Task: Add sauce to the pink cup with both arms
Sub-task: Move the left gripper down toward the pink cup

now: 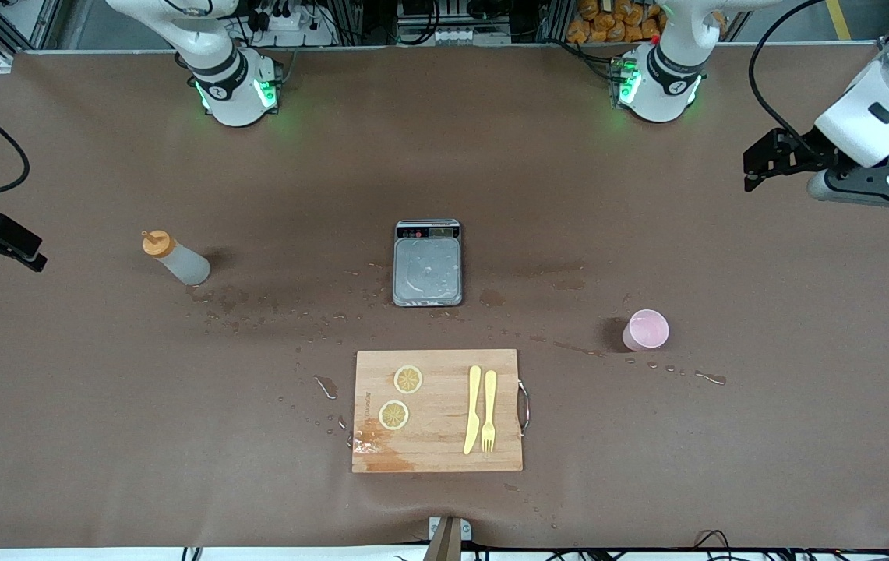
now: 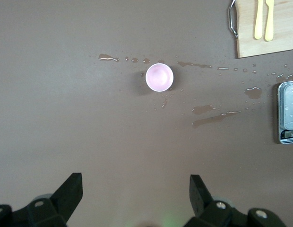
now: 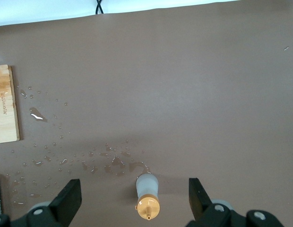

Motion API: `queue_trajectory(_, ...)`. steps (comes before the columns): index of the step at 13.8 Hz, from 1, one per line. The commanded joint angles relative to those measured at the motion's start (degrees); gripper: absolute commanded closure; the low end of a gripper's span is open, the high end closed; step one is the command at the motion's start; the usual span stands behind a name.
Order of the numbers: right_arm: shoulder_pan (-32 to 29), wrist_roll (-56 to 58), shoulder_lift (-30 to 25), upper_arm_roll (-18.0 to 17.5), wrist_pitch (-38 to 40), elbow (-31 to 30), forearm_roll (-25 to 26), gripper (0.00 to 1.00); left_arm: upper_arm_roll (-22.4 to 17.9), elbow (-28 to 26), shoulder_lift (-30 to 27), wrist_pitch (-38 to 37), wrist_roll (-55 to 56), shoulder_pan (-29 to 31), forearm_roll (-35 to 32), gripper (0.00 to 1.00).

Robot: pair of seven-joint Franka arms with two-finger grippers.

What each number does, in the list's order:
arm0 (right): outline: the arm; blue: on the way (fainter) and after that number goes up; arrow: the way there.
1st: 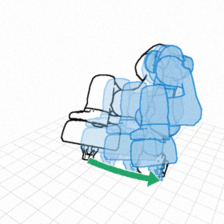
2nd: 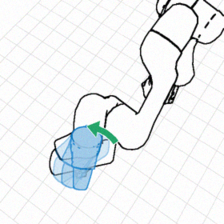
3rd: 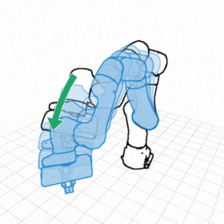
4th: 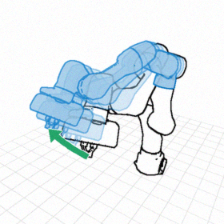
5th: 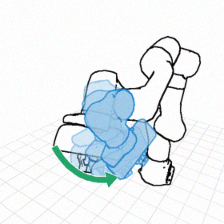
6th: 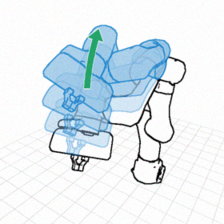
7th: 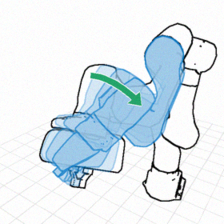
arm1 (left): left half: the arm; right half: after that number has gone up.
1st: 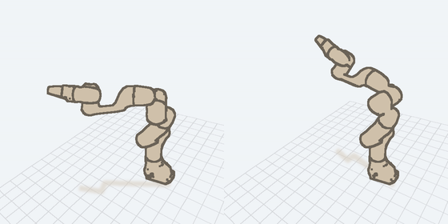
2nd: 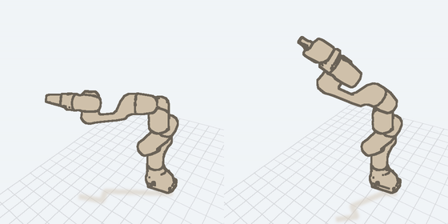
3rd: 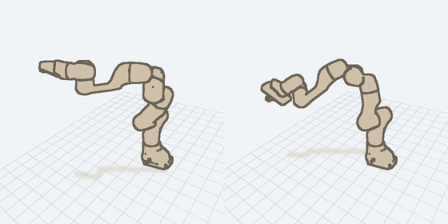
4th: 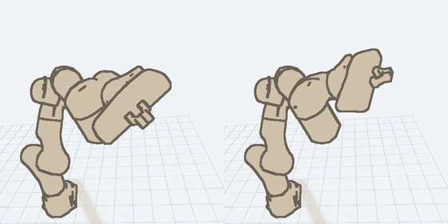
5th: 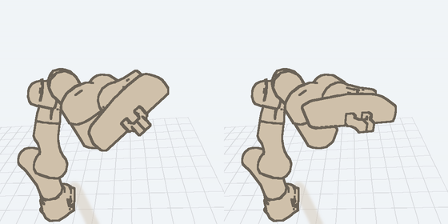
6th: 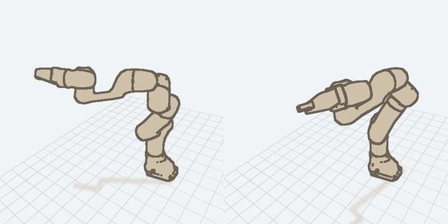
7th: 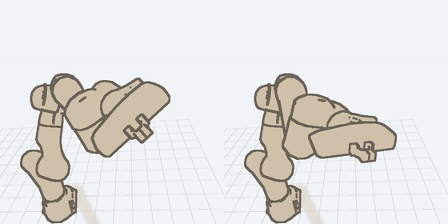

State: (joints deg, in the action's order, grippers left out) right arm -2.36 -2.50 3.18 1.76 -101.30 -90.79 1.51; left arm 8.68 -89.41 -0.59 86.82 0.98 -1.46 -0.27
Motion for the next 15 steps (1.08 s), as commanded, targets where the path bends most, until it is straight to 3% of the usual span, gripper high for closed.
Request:
queue_trajectory(1,-1.9,-0.4,0.2,-0.4,2.1,0.3,-0.2,0.00,-0.2,2.1,4.0,-0.9,-2.3,0.6,1.4,0.00)
queue_trajectory(5,-4.6,-0.5,0.7,-0.5,5.3,-0.4,-0.3,0.00,-0.2,1.1,9.2,-0.2,-2.2,1.3,1.8,0.00)
queue_trajectory(7,-6.2,-0.5,0.9,-0.4,6.9,-0.4,-1.1,0.00,-0.3,-2.3,10.3,3.1,-2.2,1.3,1.7,0.00)
queue_trajectory(11,-12.8,-5.4,3.2,-0.4,11.9,-0.7,-9.9,0.00,0.5,-13.3,9.7,17.6,-2.5,2.2,1.7,0.00)
queue_trajectory(15,-13.7,-18.0,4.9,-0.4,14.5,-0.9,-11.7,0.00,0.5,-21.8,11.4,33.2,-2.5,1.9,1.4,0.00)
